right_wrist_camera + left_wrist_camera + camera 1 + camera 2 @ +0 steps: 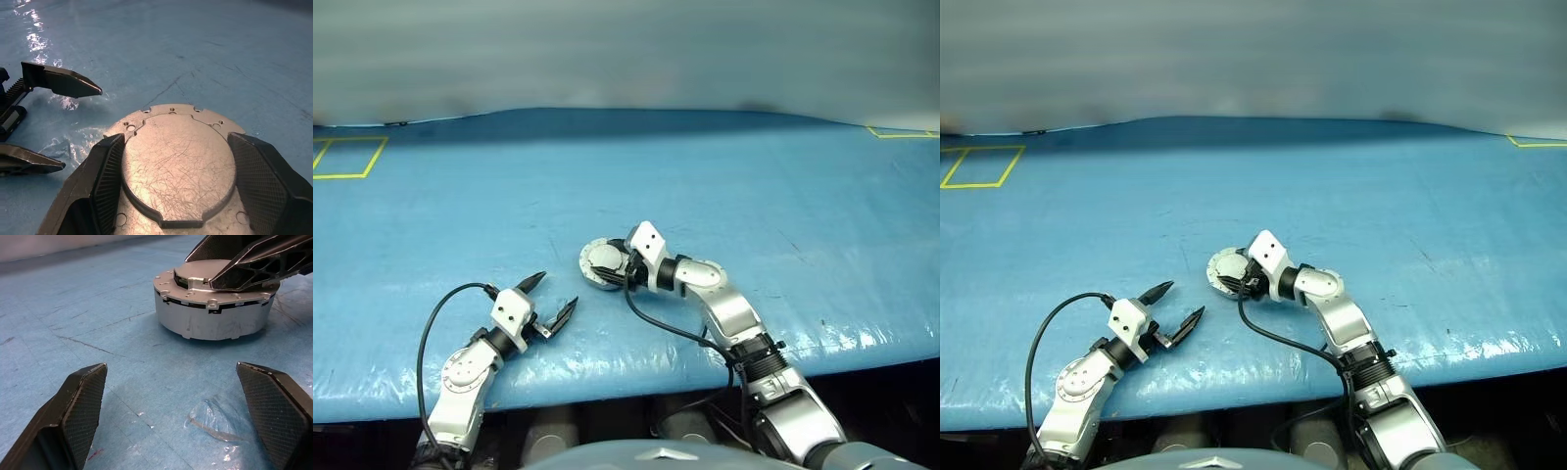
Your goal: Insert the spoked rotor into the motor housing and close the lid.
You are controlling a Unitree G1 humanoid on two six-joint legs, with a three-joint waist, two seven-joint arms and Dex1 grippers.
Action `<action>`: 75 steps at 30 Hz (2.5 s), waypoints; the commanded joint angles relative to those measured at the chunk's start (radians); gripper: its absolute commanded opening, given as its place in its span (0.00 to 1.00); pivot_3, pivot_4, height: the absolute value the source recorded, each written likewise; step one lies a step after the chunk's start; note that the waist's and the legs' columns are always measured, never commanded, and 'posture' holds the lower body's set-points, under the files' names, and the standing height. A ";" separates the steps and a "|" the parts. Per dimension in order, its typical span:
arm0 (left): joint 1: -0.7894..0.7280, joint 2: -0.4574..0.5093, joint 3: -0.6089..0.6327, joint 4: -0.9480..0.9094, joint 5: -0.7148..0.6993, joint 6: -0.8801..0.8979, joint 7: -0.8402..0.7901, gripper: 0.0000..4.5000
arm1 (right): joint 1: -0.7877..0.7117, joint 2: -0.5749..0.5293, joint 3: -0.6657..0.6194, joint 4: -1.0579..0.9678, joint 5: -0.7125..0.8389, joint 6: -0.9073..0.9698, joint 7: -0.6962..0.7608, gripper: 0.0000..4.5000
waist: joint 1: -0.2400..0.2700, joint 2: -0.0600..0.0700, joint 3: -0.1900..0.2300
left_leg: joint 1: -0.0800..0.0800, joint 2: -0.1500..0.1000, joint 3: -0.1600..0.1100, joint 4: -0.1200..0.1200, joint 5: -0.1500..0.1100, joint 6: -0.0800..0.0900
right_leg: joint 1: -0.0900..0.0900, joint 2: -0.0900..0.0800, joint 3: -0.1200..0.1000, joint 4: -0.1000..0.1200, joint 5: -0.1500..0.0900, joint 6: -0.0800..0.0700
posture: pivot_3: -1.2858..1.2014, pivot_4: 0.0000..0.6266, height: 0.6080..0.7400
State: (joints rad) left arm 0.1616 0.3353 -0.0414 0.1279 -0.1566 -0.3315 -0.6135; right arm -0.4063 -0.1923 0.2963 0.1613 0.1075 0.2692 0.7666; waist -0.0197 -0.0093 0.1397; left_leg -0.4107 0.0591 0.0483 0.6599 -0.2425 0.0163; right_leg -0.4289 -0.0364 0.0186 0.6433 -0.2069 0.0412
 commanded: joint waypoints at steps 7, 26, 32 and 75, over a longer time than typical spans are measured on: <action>0.006 -0.008 -0.022 0.004 0.009 0.009 -0.006 1.00 | -0.044 0.001 0.018 0.025 -0.019 -0.020 0.022 0.67 | 0.000 0.000 0.000 | 0.000 0.000 0.000 0.000 0.000 0.000 | 0.000 0.000 0.000 0.000 0.000 0.000 | 0.52 0.24 1.00; 0.014 -0.005 -0.021 -0.003 0.009 0.009 -0.005 1.00 | -0.093 -0.043 0.006 0.093 -0.015 -0.026 0.100 0.67 | -0.001 0.000 0.000 | 0.001 0.000 0.000 0.000 0.000 0.000 | 0.001 0.000 0.000 0.000 0.000 0.000 | 0.52 0.24 1.00; 0.008 -0.005 -0.023 0.000 0.008 0.008 -0.005 1.00 | -0.104 -0.048 0.010 0.120 -0.026 -0.031 0.106 0.67 | 0.002 0.000 0.000 | 0.001 0.000 0.000 0.000 0.000 0.000 | 0.001 0.000 0.000 0.000 0.000 0.000 | 0.52 0.24 1.00; 0.015 -0.021 -0.026 0.000 0.012 0.006 0.000 1.00 | -0.162 -0.072 0.047 0.230 -0.039 0.040 0.220 0.67 | 0.000 0.001 -0.001 | 0.002 0.000 0.000 0.001 0.000 0.000 | 0.001 0.000 0.000 0.000 0.000 0.000 | 0.52 0.24 1.00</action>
State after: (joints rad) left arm 0.1667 0.3180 -0.0500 0.1261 -0.1555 -0.3317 -0.6104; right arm -0.5807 -0.2464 0.3256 0.3526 0.0795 0.2673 0.9630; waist -0.0201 -0.0083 0.1388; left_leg -0.4087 0.0593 0.0486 0.6604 -0.2426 0.0162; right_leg -0.4276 -0.0365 0.0187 0.6437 -0.2066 0.0406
